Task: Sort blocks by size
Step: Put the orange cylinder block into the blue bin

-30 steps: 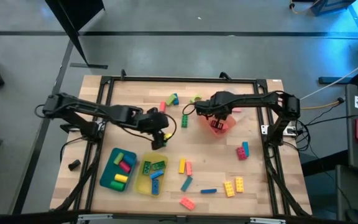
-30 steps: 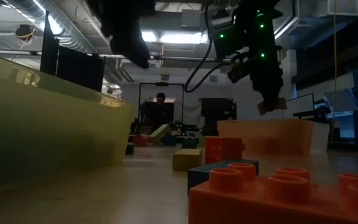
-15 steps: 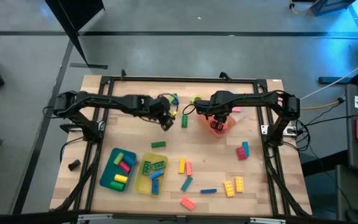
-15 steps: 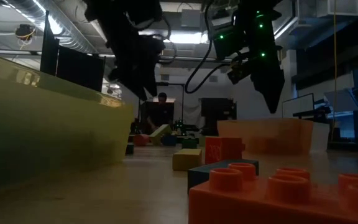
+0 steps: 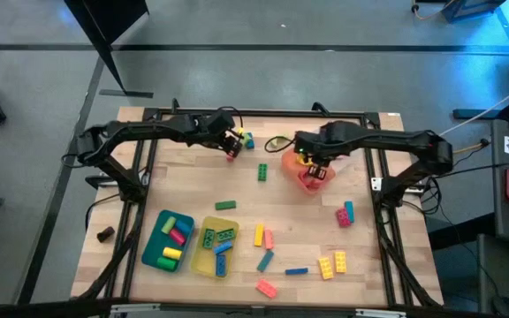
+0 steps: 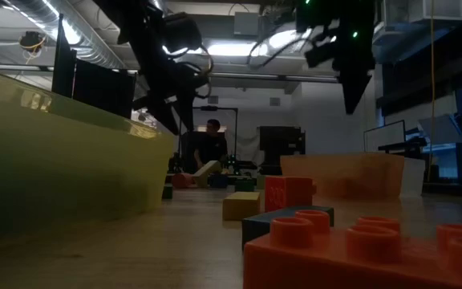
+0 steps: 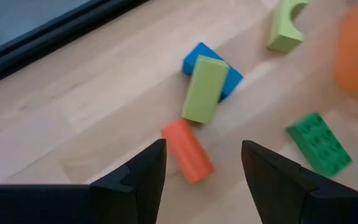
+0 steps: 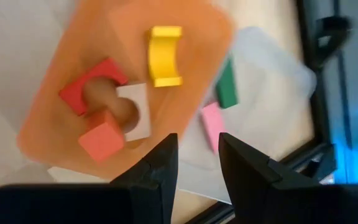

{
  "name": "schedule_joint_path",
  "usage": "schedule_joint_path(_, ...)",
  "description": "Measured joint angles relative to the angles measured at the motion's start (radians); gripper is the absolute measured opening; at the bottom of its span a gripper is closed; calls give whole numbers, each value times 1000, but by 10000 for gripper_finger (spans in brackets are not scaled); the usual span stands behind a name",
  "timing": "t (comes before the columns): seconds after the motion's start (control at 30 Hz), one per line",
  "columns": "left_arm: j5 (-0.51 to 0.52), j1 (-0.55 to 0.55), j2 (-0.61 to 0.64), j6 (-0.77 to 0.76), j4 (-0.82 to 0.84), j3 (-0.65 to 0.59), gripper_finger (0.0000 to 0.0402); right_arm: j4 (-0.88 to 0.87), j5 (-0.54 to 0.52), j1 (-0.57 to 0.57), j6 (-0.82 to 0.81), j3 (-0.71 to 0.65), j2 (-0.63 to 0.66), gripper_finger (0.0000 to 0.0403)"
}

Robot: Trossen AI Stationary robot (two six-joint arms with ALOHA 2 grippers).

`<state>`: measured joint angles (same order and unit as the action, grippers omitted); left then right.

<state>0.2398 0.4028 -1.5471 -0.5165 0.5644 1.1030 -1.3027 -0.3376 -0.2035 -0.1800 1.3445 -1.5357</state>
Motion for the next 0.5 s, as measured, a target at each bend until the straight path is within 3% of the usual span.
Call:
schedule_joint_path(0.2,0,35,0,0,-1,0,194,5,-77,0,-41,0,135,117)
schedule_joint_path(0.5,5,51,-32,-34,-2,0,194,7,-79,1,-84,0,264,117)
